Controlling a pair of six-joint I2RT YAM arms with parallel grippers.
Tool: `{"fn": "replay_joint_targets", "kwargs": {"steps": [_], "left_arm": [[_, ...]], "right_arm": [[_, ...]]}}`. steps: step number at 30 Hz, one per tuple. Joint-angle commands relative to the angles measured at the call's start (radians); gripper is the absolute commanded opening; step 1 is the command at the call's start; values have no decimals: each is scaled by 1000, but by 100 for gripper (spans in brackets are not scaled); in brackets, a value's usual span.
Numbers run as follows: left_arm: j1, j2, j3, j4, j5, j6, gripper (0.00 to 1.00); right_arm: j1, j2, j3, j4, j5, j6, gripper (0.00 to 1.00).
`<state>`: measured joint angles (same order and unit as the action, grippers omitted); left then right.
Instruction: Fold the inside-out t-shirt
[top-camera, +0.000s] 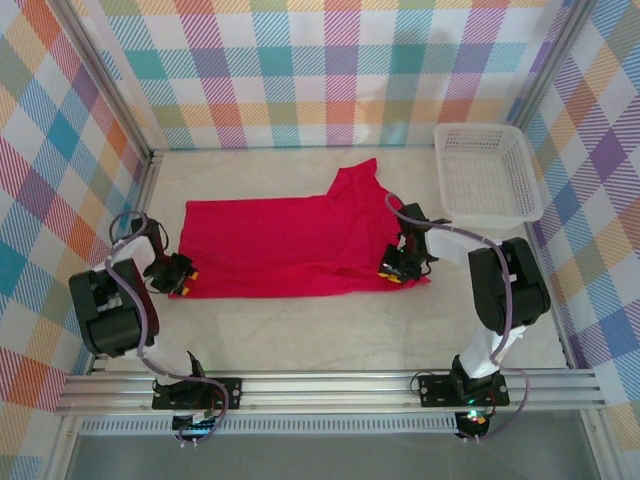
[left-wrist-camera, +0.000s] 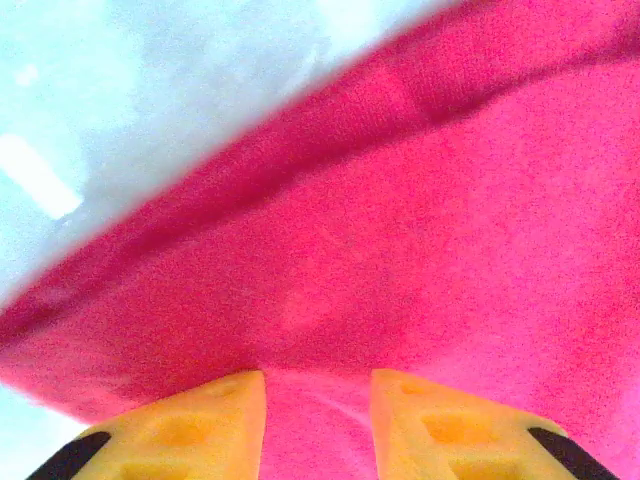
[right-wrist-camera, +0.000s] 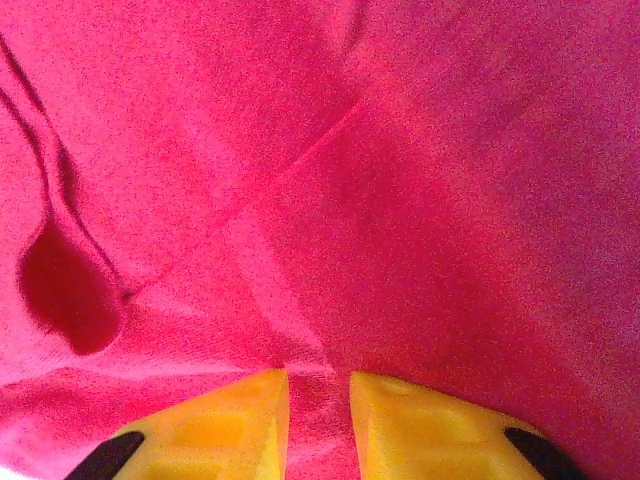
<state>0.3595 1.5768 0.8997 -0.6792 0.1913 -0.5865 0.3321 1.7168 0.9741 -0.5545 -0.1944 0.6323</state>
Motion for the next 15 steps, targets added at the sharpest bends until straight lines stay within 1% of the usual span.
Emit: {"fn": "replay_joint_targets", "kwargs": {"steps": [1,2,5,6,7,11,15], "left_arm": [[-13,-111,11,-49,-57,14,35],[-23,-125,26,-55,-68,15,35],[-64,-128,87,-83,-102,25,35],[-104,-124,102,-85,-106,25,35],[-126,-120,111,-81,-107,25,35],[-187,-92,114,-66,-108,12,35],[-216,-68,114,-63,-110,13,35]], "right_arm": [[25,-45,2,-139,96,-1,28],[34,-62,20,-144,102,2,29],[67,-107,57,-120,100,9,38],[72,-112,61,-99,91,13,43],[74,-106,64,-79,80,23,45],[84,-40,94,-9,16,49,46],[97,44,147,9,-12,67,48]]}}
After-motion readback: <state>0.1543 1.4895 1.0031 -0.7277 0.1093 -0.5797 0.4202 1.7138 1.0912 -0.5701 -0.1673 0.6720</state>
